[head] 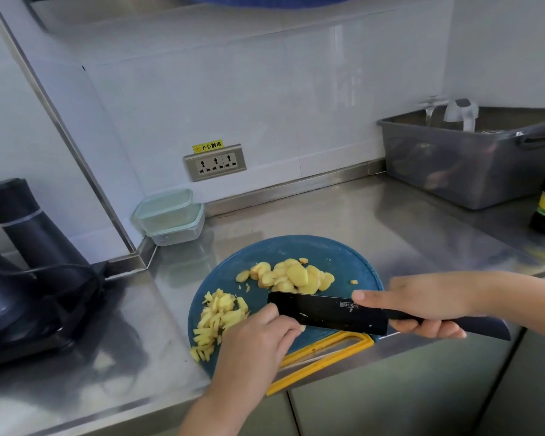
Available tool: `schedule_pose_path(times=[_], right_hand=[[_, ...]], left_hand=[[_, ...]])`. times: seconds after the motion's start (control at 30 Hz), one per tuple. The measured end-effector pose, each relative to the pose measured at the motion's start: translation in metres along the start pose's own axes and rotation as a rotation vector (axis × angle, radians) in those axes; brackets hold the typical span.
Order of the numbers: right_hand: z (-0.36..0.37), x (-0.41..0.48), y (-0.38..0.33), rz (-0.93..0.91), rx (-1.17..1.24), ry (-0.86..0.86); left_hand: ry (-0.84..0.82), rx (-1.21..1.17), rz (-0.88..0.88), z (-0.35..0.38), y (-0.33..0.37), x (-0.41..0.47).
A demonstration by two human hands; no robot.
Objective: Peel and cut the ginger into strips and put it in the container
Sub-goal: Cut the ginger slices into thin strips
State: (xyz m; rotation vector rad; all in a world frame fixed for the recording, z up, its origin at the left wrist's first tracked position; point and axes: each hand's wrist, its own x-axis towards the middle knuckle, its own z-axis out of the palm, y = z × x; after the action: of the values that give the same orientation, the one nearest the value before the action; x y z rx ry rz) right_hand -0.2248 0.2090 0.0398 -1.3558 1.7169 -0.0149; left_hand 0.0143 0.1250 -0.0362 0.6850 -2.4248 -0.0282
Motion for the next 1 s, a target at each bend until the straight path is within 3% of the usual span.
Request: schedule_pose_path(times=[0.33, 0.67, 1.0], right_hand=[[-0.006, -0.001, -0.005, 0.033, -0.082, -0.022], [0.002, 0.001, -0.009, 0.093, -0.242, 0.154], [-0.003, 0.008, -0.013, 0.091, -0.16, 0.03]], left_hand=[[0.023, 0.074, 0.115, -0.001, -0.007, 0.004], [0.015, 0.122, 0.21, -0.001, -0.014, 0.005], [-0.032, 0.085, 0.171, 0.002, -0.018, 0.004]])
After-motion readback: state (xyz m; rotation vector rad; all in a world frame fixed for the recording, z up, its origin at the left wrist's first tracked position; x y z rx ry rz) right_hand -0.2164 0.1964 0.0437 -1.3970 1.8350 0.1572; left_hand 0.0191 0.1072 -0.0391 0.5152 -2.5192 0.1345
